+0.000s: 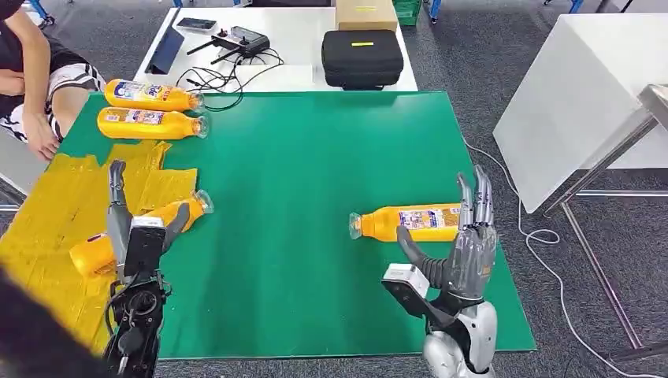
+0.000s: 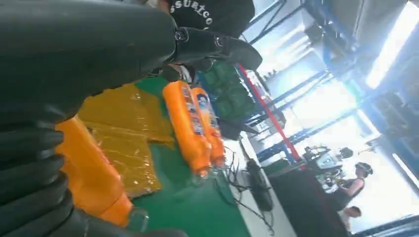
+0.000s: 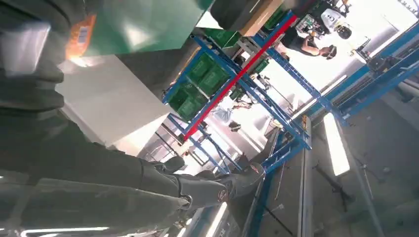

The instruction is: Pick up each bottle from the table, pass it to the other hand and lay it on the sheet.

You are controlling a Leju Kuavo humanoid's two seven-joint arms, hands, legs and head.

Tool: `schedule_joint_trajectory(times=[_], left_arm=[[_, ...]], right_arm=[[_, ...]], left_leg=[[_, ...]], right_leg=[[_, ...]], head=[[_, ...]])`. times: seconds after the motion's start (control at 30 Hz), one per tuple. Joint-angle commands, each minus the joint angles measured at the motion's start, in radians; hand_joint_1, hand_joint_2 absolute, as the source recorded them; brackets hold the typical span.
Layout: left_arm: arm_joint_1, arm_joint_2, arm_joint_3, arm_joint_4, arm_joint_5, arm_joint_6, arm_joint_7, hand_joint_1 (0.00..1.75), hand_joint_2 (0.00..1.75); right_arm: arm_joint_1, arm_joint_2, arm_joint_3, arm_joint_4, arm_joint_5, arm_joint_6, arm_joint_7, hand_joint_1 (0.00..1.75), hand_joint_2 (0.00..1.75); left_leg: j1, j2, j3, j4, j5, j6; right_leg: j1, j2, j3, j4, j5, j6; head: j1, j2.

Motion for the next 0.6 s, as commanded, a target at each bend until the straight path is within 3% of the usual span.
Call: schedule_joint_trajectory(times=[0.03,0.1,0.2,0.37,0.6], left_arm=[[-0.015,-0.01,-0.055,-0.022,0.141,-0.134,-0.002,0.0,1.75],[0.011,-0.01,-0.071,-0.081,0.198,-0.229,0.005,0.0,1.75],[0.048,-0.004,-0.093,-0.17,0.259,-0.355,0.019,0.0,1.75],[0.063,0.0,-0.105,-0.218,0.307,-0.431,0.022,0.0,1.75],[0.034,-0.012,-0.105,-0.204,0.379,-0.46,0.02,0.0,1.75]], right_arm=[[-0.028,-0.028,-0.108,0.06,0.313,0.002,0.098,0.0,1.75],[-0.034,-0.097,-0.121,0.048,0.392,0.154,0.178,0.0,1.75],[-0.043,-0.169,-0.186,0.054,0.443,0.439,0.196,0.0,1.75],[-0.082,-0.23,-0.226,0.164,0.42,0.5,0.146,0.0,1.75],[-0.335,-0.238,-0.212,0.472,0.34,0.485,0.052,0.0,1.75]], left_leg=[[0.0,-0.002,0.003,-0.001,-0.001,0.0],[0.0,-0.002,0.004,-0.001,-0.001,0.0],[0.0,-0.002,0.006,-0.002,-0.002,0.001],[-0.001,-0.001,0.006,-0.002,-0.002,0.001],[-0.002,0.004,0.006,-0.002,-0.001,0.001]], right_leg=[[0.0,-0.003,0.004,-0.001,-0.001,0.0],[0.0,-0.004,0.005,-0.001,-0.002,0.0],[0.0,-0.004,0.007,-0.002,-0.002,0.001],[0.0,-0.004,0.007,-0.002,-0.002,0.001],[-0.002,0.0,0.006,-0.003,0.0,0.001]], head=[[0.0,0.0],[0.0,0.0],[0.0,0.0],[0.0,0.0],[0.0,0.0]])
